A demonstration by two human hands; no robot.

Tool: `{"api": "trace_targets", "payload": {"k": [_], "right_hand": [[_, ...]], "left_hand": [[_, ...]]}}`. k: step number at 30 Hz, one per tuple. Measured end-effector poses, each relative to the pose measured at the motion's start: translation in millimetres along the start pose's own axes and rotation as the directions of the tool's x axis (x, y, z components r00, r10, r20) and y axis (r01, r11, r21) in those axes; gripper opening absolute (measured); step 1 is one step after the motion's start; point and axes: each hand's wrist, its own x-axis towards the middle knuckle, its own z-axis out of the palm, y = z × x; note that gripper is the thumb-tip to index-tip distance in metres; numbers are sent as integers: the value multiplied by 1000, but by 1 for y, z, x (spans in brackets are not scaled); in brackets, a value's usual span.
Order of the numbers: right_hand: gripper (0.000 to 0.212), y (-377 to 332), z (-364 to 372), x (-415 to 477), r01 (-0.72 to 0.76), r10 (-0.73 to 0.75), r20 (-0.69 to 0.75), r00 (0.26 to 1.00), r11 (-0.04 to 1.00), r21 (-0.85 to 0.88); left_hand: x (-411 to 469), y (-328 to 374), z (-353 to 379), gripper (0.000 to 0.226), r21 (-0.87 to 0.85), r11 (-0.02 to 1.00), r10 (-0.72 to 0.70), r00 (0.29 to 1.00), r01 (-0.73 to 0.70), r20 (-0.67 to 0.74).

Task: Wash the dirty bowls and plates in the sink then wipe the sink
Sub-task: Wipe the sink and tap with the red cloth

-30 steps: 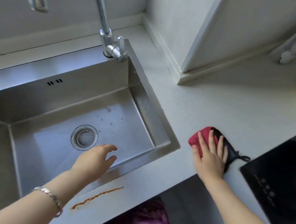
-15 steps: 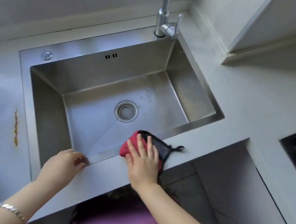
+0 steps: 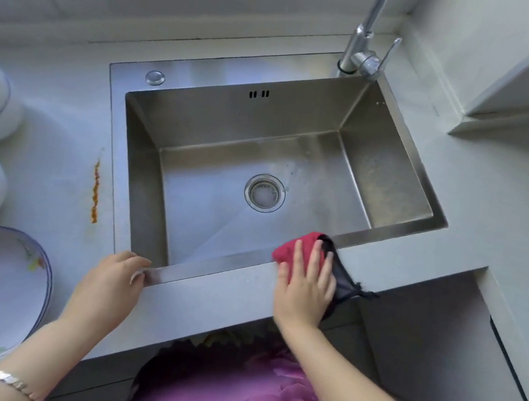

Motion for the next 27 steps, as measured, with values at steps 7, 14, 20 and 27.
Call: {"api": "trace_targets", "payload": {"k": [7,14,20,27], "right_hand": [[39,-112,37,-56,350,-374,113,920,918,184],[36,-115,-13,-19,15,-345,156,926,444,896],[57,-77,30,-58,827,-824,231,517,550,112],[45,-157,61,-36,992,-972,212,97,113,62]], "left_hand": [[-16,-26,-22,23,-110,993,24,975,-50,-221],[-21,-71,-38,25,-121,993,-30,936,-13,-349],[-20,-97,-28,38,-22,999,37,963,-44,-268],[-25,-108,-25,47,-47,998,19,966,-33,-259]]}}
